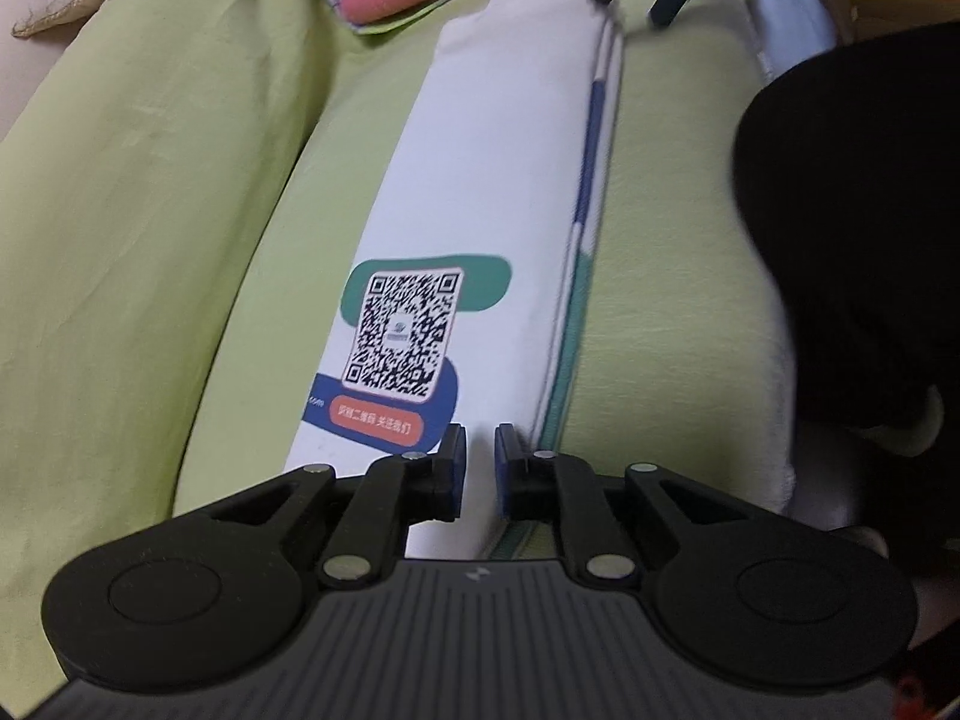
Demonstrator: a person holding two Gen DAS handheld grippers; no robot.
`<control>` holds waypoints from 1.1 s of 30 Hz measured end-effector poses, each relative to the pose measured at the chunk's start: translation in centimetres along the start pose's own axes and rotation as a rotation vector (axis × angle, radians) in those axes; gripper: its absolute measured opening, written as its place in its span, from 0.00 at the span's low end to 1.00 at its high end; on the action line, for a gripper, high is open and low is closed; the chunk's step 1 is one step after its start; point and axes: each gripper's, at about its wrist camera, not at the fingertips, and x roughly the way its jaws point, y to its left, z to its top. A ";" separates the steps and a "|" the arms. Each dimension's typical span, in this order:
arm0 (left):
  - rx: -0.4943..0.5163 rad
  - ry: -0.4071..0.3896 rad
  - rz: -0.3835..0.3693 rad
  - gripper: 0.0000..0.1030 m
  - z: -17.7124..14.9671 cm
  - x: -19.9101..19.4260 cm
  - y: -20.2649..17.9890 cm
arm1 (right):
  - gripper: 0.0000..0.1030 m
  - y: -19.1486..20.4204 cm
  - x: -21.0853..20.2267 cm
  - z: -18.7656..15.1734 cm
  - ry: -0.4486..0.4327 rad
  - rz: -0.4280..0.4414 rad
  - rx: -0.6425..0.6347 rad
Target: Fold shopping bag
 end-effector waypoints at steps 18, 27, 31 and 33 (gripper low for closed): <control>0.047 0.032 -0.058 0.25 -1.5 1.4 -1.0 | 0.24 3.4 3.2 -0.1 -0.097 -0.061 -0.113; -0.102 -0.062 -0.189 0.20 3.4 2.9 0.4 | 0.18 9.6 8.7 7.6 -0.099 -0.070 -0.427; -0.112 -0.152 -0.255 0.21 9.0 5.7 0.2 | 0.16 13.5 12.5 13.0 -0.078 -0.111 -0.632; -0.142 -0.197 -0.286 0.21 12.1 7.6 0.4 | 0.15 15.4 14.4 15.7 -0.065 -0.134 -0.731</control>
